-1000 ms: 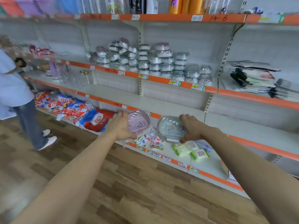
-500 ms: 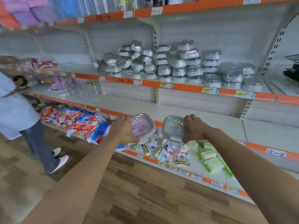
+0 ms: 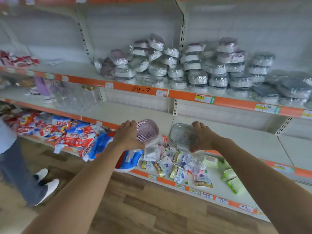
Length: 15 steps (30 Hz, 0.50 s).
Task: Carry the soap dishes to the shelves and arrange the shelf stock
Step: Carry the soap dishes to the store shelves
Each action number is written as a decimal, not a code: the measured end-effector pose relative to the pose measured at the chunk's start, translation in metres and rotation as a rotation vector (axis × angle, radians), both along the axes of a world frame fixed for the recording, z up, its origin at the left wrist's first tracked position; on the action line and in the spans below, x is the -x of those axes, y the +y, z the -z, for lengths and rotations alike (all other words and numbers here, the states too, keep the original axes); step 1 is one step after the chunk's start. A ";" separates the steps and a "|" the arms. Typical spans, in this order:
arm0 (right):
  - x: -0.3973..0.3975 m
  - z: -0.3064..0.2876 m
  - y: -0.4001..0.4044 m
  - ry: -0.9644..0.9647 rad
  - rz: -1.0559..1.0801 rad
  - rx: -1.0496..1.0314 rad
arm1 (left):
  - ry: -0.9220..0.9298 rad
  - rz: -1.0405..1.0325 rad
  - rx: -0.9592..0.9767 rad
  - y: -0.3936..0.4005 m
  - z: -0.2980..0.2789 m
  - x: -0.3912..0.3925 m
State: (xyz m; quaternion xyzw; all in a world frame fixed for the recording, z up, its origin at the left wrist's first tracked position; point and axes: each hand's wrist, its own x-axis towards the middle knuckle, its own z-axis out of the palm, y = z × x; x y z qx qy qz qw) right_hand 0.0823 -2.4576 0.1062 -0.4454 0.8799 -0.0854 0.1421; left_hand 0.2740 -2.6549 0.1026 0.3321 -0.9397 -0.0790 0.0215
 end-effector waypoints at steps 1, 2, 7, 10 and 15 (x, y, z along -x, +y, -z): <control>-0.001 0.005 -0.018 -0.017 0.026 -0.001 | -0.006 0.012 -0.011 -0.022 0.003 0.001; -0.003 0.011 -0.037 -0.036 0.047 -0.012 | -0.020 0.018 -0.028 -0.044 0.006 0.001; -0.019 0.047 -0.131 -0.122 0.081 -0.012 | -0.066 0.021 -0.085 -0.141 0.026 0.006; -0.021 0.071 -0.179 -0.149 0.077 -0.037 | -0.099 0.040 -0.119 -0.184 0.049 0.013; -0.002 0.112 -0.252 -0.181 0.095 -0.065 | -0.112 0.032 -0.198 -0.257 0.098 0.031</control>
